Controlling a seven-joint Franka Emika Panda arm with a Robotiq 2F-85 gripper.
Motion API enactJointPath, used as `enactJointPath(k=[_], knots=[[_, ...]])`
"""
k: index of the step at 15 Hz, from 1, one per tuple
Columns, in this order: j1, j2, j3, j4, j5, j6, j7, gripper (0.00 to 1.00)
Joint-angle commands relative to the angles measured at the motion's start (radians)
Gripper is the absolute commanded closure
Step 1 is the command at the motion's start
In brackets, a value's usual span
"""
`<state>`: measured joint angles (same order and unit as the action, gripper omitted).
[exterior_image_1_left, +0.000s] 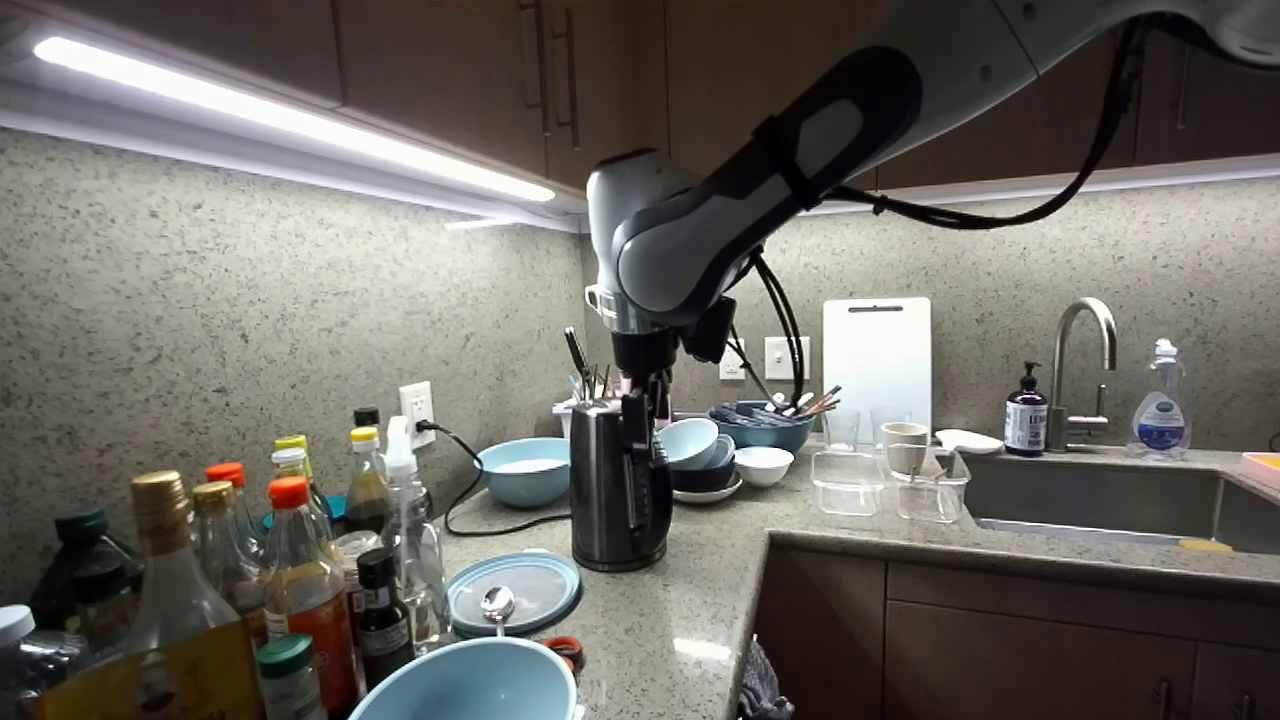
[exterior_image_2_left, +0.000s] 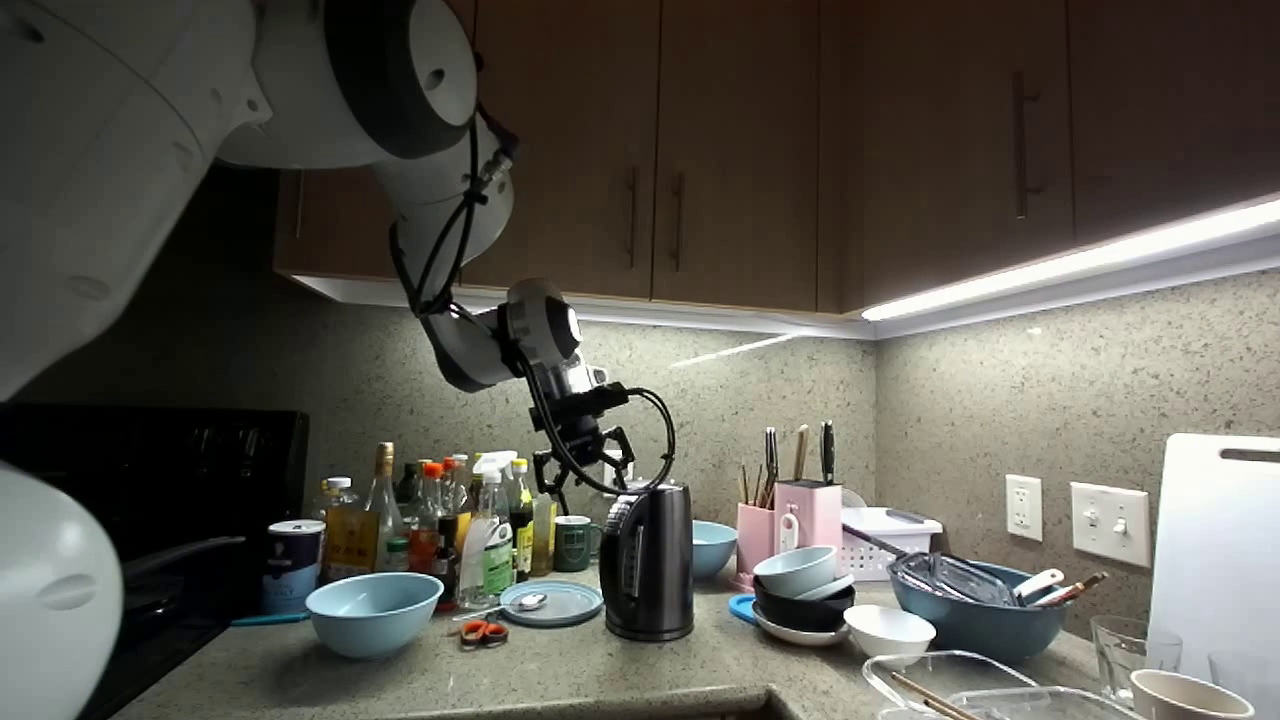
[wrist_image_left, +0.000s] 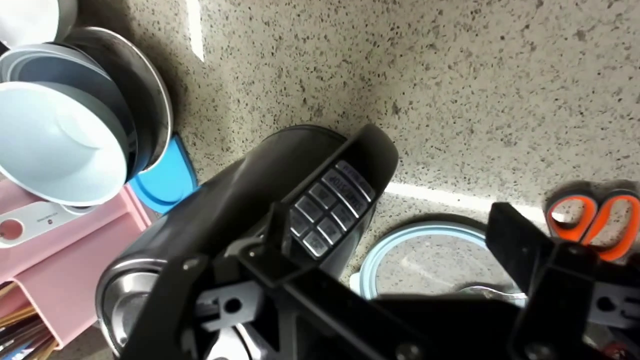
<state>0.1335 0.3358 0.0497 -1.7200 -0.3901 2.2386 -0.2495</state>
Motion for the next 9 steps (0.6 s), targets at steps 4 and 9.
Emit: enactJointPath(k=[4, 9], knots=[[-0.107, -0.024, 0.063, 0.001, 0.152, -0.063, -0.461, 0.0], [-0.109, -0.004, 0.059, 0.021, 0.116, -0.061, -0.608, 0.0]])
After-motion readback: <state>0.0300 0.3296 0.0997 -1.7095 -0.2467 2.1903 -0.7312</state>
